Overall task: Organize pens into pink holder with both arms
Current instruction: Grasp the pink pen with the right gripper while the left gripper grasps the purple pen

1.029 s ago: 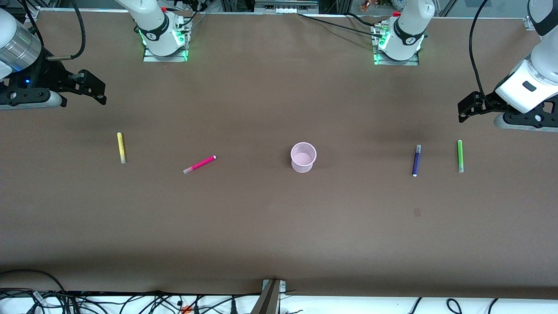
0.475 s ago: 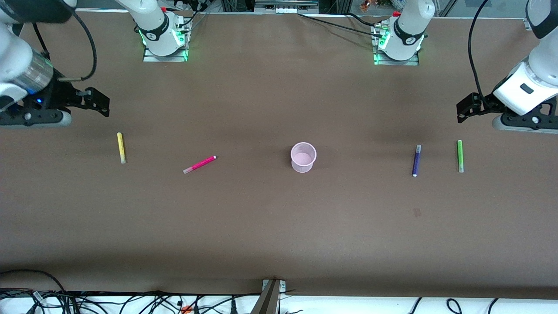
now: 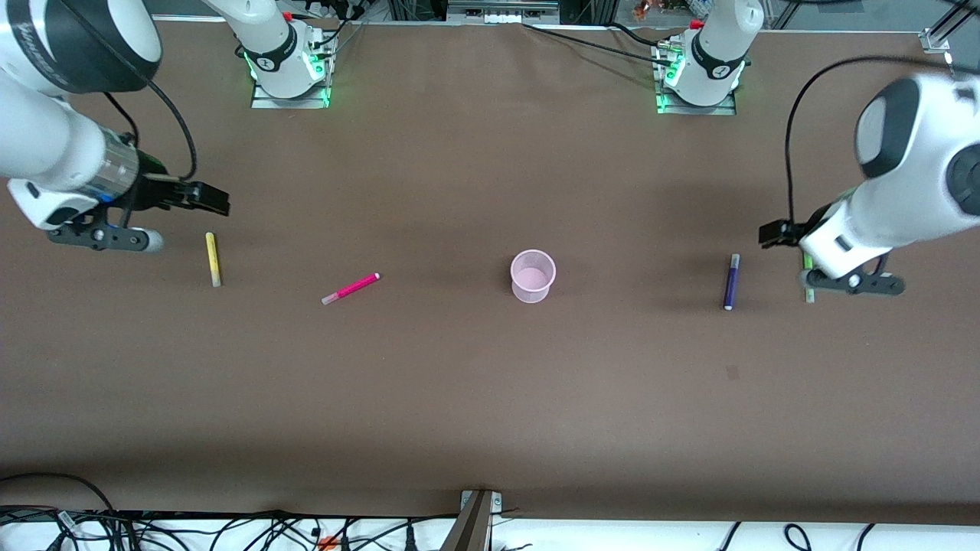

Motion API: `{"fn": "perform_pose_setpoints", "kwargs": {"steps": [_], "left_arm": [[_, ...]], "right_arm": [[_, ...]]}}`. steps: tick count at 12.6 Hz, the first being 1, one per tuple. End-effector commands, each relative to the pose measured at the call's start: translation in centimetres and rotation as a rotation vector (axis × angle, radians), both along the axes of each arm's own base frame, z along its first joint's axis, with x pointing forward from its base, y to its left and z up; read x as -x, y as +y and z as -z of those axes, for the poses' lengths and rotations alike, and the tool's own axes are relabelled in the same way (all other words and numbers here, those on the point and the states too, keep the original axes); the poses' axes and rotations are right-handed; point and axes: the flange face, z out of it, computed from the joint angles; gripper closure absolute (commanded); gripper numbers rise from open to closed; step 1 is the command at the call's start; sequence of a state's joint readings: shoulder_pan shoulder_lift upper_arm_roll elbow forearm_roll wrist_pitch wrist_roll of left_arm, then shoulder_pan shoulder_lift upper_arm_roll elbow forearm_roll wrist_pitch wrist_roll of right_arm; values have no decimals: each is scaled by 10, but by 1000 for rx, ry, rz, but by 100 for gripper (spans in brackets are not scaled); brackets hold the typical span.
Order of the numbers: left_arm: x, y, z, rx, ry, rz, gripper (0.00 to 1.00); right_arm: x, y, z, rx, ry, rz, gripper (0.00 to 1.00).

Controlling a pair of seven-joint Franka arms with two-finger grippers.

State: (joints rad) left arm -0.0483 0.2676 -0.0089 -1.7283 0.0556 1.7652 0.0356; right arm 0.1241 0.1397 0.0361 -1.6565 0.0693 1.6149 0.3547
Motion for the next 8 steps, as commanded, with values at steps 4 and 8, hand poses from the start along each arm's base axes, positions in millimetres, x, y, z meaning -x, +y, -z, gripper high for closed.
{"fn": "perform_pose_setpoints", "kwargs": {"steps": [4,8], "left_arm": [[-11,18,108,64,-100,252,0],[10,28,166,80,-188,378,0]], "right_arm": [[12,87,121,19,22,327,1],[14,137,202,69,17,531,2]]}}
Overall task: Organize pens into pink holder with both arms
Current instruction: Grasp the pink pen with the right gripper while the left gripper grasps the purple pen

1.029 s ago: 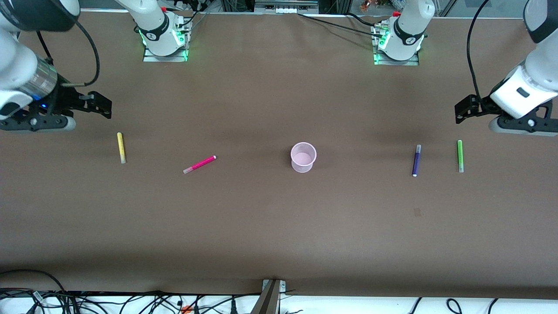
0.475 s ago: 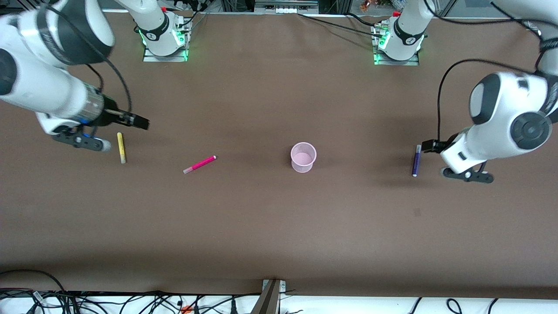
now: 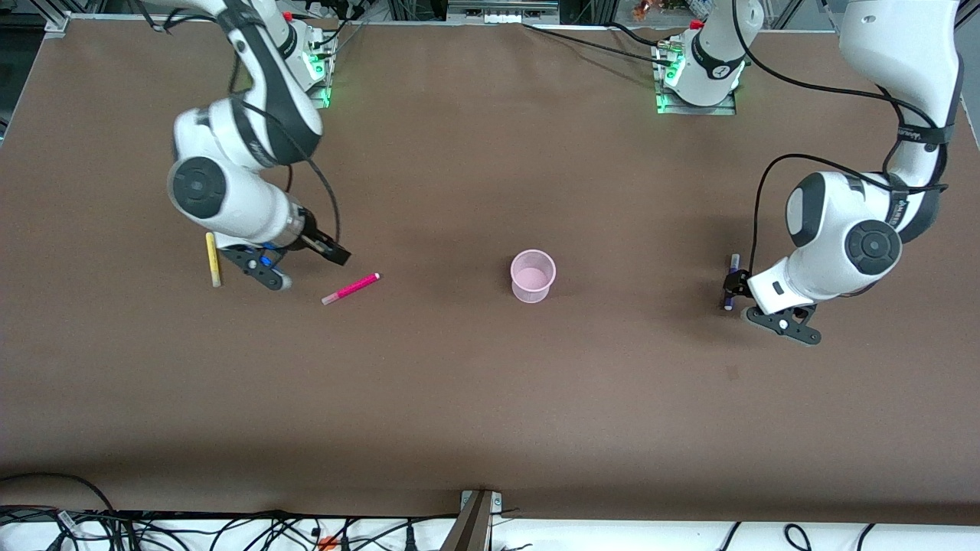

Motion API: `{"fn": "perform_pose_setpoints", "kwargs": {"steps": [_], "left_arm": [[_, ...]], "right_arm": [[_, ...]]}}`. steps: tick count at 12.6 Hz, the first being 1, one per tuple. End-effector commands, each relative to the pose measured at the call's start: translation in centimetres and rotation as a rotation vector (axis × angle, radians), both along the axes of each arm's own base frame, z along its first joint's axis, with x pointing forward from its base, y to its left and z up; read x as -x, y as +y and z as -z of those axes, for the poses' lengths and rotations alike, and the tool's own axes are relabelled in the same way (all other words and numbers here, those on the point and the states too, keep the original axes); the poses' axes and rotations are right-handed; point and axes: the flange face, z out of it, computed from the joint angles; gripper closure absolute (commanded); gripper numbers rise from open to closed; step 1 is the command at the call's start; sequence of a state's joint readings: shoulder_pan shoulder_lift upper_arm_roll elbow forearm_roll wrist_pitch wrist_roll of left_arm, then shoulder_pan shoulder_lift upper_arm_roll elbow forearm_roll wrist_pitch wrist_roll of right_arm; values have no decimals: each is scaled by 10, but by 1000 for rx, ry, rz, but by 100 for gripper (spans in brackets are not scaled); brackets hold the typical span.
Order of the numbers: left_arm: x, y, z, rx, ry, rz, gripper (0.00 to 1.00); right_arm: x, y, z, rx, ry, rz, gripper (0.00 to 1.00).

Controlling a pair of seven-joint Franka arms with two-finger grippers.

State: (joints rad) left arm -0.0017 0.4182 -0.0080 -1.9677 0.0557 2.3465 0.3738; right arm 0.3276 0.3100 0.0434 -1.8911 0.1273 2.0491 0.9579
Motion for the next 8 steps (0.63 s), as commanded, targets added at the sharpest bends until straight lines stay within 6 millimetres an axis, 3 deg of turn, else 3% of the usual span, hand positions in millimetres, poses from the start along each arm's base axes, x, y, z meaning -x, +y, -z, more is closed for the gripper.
{"fn": "perform_pose_setpoints", "kwargs": {"steps": [1,4,8], "left_arm": [[14,4,25,8,-11,68,0],[18,17,46,12,23,45,0],[23,19,77,26,71,9,24]], "right_arm": [[-4,15,44,14,-3,128,2],[-13,20,89,17,-23,248,5],[-12,23,124,-28,24,343,9]]}}
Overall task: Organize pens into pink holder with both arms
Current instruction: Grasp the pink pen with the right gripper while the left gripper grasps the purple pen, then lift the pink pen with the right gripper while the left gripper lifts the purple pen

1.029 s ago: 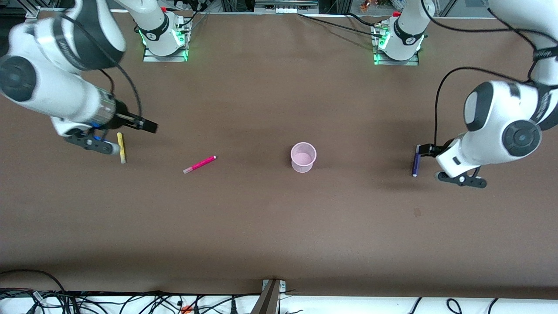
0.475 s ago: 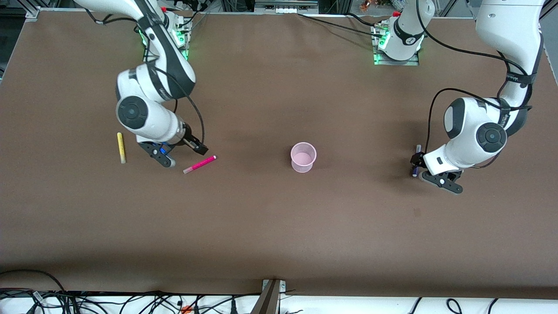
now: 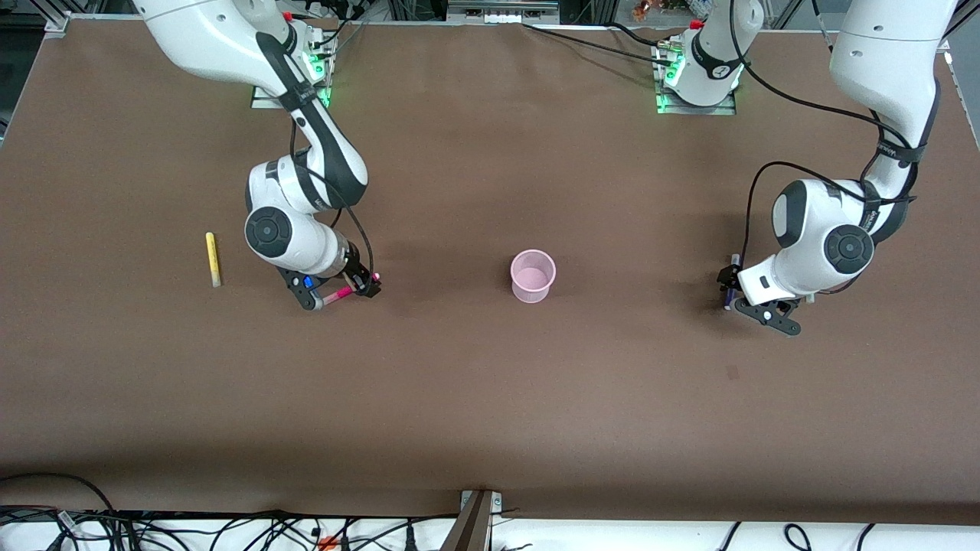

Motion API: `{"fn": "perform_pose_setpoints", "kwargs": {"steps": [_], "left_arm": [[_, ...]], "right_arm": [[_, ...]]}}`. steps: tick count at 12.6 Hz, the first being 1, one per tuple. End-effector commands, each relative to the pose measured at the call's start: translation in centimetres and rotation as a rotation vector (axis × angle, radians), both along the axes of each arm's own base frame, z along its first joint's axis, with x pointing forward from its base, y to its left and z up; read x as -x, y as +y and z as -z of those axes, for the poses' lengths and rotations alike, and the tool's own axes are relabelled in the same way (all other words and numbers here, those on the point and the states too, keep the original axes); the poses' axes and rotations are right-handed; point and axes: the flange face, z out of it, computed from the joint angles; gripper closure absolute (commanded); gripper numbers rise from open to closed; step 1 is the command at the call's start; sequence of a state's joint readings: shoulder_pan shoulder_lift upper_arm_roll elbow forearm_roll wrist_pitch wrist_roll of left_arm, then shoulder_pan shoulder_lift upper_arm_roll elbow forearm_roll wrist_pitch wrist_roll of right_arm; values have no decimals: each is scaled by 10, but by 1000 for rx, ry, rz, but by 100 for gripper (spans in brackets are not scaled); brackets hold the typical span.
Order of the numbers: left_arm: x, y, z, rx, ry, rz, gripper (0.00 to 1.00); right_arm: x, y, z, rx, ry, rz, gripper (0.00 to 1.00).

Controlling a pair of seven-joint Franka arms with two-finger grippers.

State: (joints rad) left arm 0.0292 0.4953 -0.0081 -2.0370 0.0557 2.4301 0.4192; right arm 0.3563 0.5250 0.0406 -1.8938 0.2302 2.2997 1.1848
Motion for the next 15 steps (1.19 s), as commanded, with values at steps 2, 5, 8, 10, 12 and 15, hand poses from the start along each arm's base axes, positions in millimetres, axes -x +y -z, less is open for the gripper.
{"fn": "perform_pose_setpoints", "kwargs": {"steps": [2,5,8,10,12,15], "left_arm": [[0,-2,14,49,12,-51,44],[-3,-6,16,54,11,-48,82],[-1,-8,16,55,22,-46,100],[-10,-12,-4,57,17,-37,100],[-29,-26,-39,69,102,-16,100],[-50,-29,-87,84,179,1,100]], "right_arm": [[1,12,20,-8,-1,34,16],[3,14,35,-6,-14,31,35],[4,14,37,-7,-15,14,48],[3,13,36,-6,-16,14,51],[3,12,36,-6,-17,0,55],[4,4,37,-5,-13,-24,52]]}}
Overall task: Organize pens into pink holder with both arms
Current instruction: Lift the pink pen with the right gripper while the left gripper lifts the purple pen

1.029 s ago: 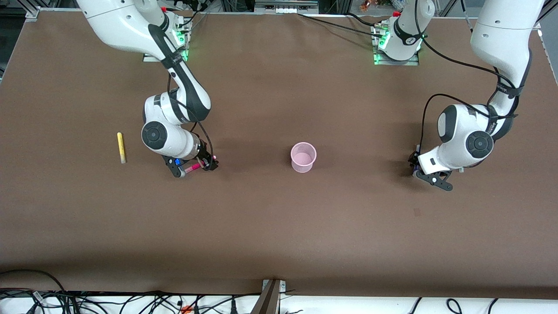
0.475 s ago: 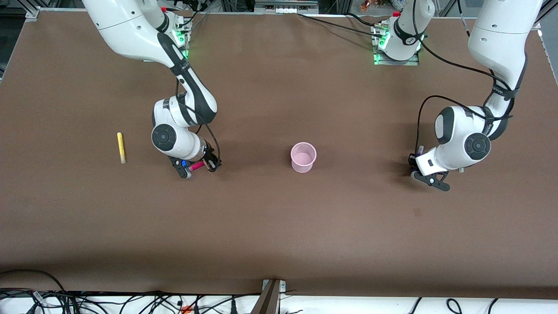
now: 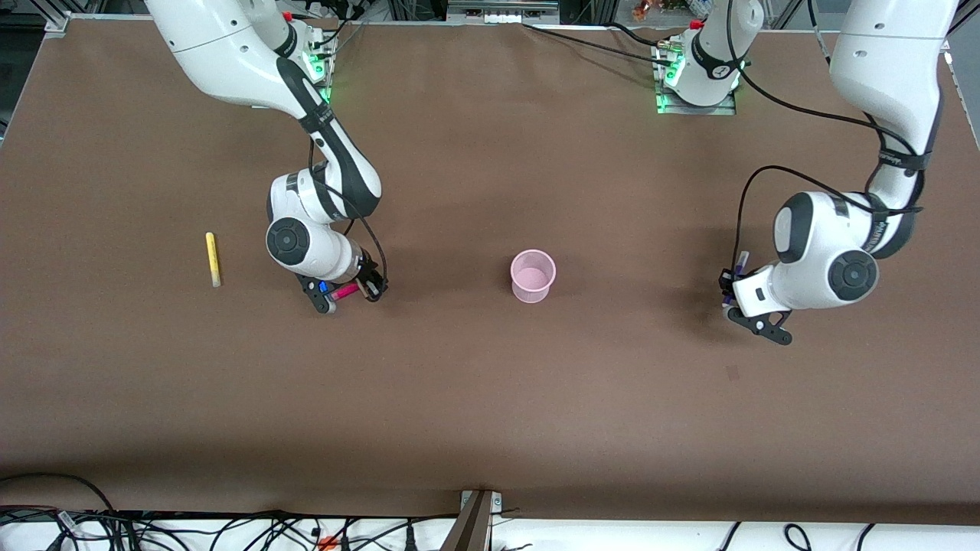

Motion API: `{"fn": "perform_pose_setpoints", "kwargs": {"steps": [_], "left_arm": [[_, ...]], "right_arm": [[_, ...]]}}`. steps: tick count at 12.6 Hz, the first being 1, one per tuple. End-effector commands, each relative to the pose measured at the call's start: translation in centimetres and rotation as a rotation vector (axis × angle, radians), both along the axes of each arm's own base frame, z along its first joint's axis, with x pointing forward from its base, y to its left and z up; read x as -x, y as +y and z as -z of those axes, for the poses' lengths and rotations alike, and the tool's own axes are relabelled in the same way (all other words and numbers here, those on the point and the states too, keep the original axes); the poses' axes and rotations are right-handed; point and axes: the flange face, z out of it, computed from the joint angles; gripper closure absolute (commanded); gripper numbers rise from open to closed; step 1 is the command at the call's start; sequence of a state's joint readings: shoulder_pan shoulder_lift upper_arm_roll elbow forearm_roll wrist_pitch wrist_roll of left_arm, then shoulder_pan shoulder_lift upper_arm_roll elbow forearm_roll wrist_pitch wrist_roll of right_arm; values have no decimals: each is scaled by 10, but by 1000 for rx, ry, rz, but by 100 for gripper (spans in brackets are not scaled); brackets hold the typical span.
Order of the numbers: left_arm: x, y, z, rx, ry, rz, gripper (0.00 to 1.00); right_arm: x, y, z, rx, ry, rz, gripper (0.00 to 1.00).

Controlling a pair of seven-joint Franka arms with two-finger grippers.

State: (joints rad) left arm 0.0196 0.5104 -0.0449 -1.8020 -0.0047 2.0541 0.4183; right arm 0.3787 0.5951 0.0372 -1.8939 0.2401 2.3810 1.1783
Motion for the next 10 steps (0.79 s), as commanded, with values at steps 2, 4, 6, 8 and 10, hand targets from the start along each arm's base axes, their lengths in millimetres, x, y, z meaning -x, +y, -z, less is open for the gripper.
{"fn": "perform_pose_setpoints", "kwargs": {"steps": [2,4,6,8,10], "left_arm": [[-23,-12,-66,90,32,26,100],[-32,-42,-98,223,12,96,100],[-30,-71,-97,399,9,142,100],[-28,-91,-93,554,-6,190,100],[-30,-112,-78,771,-57,264,100]], "right_arm": [[-1,-7,-1,-8,-2,-20,49],[1,-7,1,-7,-1,-22,50],[2,-9,3,-7,-1,-37,63],[2,-10,3,-10,-2,-54,84],[1,-10,0,-11,-2,-58,100]]}}
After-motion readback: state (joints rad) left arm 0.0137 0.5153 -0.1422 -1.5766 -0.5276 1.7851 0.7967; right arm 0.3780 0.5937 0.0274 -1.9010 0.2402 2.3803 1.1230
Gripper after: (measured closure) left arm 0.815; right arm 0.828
